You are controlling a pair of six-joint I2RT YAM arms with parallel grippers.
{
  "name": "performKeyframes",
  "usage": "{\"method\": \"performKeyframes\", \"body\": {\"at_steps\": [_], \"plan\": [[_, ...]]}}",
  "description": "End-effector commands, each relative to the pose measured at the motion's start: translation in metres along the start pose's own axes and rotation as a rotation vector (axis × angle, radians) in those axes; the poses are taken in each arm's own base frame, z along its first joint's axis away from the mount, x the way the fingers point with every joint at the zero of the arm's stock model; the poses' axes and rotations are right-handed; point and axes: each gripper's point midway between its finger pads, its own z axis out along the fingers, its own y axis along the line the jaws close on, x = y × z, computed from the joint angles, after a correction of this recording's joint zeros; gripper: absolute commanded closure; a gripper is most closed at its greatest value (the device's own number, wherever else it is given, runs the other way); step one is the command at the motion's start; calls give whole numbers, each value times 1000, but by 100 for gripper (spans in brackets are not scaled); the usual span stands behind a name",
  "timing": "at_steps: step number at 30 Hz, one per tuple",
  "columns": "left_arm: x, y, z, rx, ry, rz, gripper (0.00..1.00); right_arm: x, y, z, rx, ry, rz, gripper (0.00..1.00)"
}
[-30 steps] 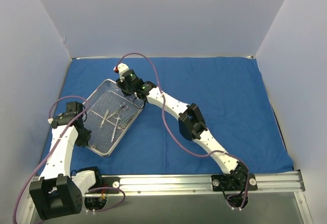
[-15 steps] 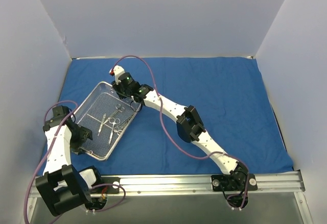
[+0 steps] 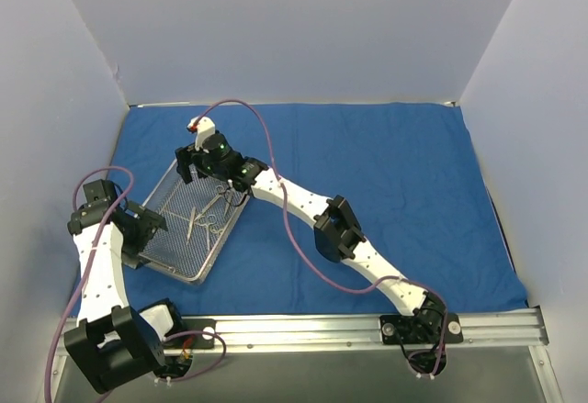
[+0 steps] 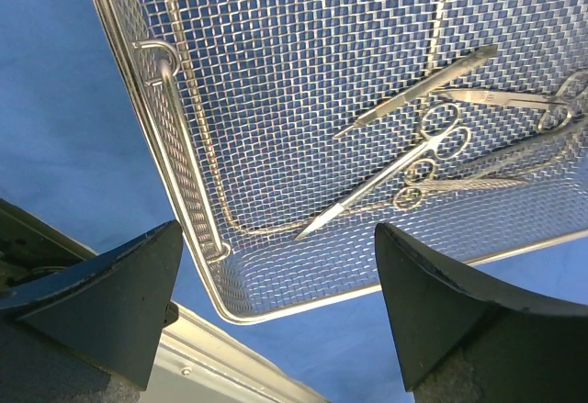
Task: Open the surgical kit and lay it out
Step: Place the container in the surgical kit, then pick up the medical item from the container.
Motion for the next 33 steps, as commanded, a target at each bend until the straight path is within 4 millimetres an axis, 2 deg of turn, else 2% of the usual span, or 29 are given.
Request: {"method": "performKeyframes", "body": {"at_steps": [1, 3, 4, 5, 6, 7, 8, 9, 10, 11, 12, 13, 14, 15, 16, 17, 19, 20, 21, 22, 23, 24, 25, 26, 27, 28, 29, 31, 33], "plan": [[-11, -7, -20, 33, -58, 42, 6, -69, 22, -25, -41, -120, 37, 15], [-19, -12, -26, 44, -83, 76, 6, -89, 20, -37, -31, -142, 44, 13], [-26, -20, -35, 70, -106, 117, 6, -90, 18, -41, -24, -129, 51, 13], [-31, -24, -37, 75, -114, 132, 6, -109, 17, -53, -22, -152, 84, 12], [-32, -30, -40, 93, -113, 150, 6, -118, 6, -60, -6, -156, 107, 12], [-33, -37, -41, 120, -103, 170, 6, -108, -5, -62, 20, -120, 129, 12], [-36, -48, -45, 153, -101, 175, 6, -113, -13, -69, 41, -117, 165, 11], [-35, -63, -43, 210, -64, 180, 6, -134, -16, -88, 47, -140, 180, 11], [-33, -72, -42, 243, -44, 189, 6, -134, -33, -96, 81, -119, 194, 11], [-34, -81, -43, 266, -39, 189, 6, -123, -45, -103, 113, -74, 202, 11], [-38, -92, -40, 286, -50, 206, 6, -140, -48, -122, 121, -84, 206, 11], [-35, -102, -40, 301, -55, 259, 6, -134, -68, -133, 166, -35, 211, 11], [-41, -112, -41, 304, -60, 285, 6, -136, -76, -152, 188, -16, 210, 11], [-41, -116, -43, 292, -63, 313, 6, -135, -85, -163, 213, 4, 206, 12], [-46, -117, -42, 257, -100, 360, 4, -126, -105, -178, 258, 52, 218, 12], [-38, -124, -39, 244, -87, 425, 2, -122, -113, -200, 280, 78, 221, 12], [-43, -132, -46, 216, -130, 517, 14, -109, -131, -230, 343, 136, 216, 13], [-34, -133, -40, 190, -95, 558, 18, -124, -137, -258, 367, 107, 219, 13], [-33, -135, -40, 186, -83, 583, 28, -100, -145, -271, 401, 168, 220, 13], [-31, -133, -36, 167, -66, 611, 32, -97, -148, -283, 412, 176, 216, 13], [-22, -129, -26, 130, -14, 633, 33, -108, -146, -307, 419, 149, 210, 13], [-16, -127, -22, 120, 14, 650, 35, -92, -149, -318, 435, 188, 211, 13], [-10, -124, -16, 99, 41, 656, 35, -86, -157, -332, 494, 195, 206, 13], [-5, -120, -9, 68, 62, 661, 35, -93, -156, -351, 504, 170, 212, 13], [8, -118, -4, 56, 89, 675, 35, -88, -158, -362, 518, 176, 220, 13], [27, -112, 4, 35, 136, 670, 36, -73, -162, -368, 545, 199, 241, 13], [40, -116, 10, 71, 173, 671, 39, -78, -160, -382, 551, 171, 250, 12], [64, -118, 18, 66, 199, 689, 40, -66, -165, -391, 574, 178, 272, 12], [79, -120, 30, 98, 234, 681, 41, -70, -167, -400, 585, 142, 288, 12]]}}
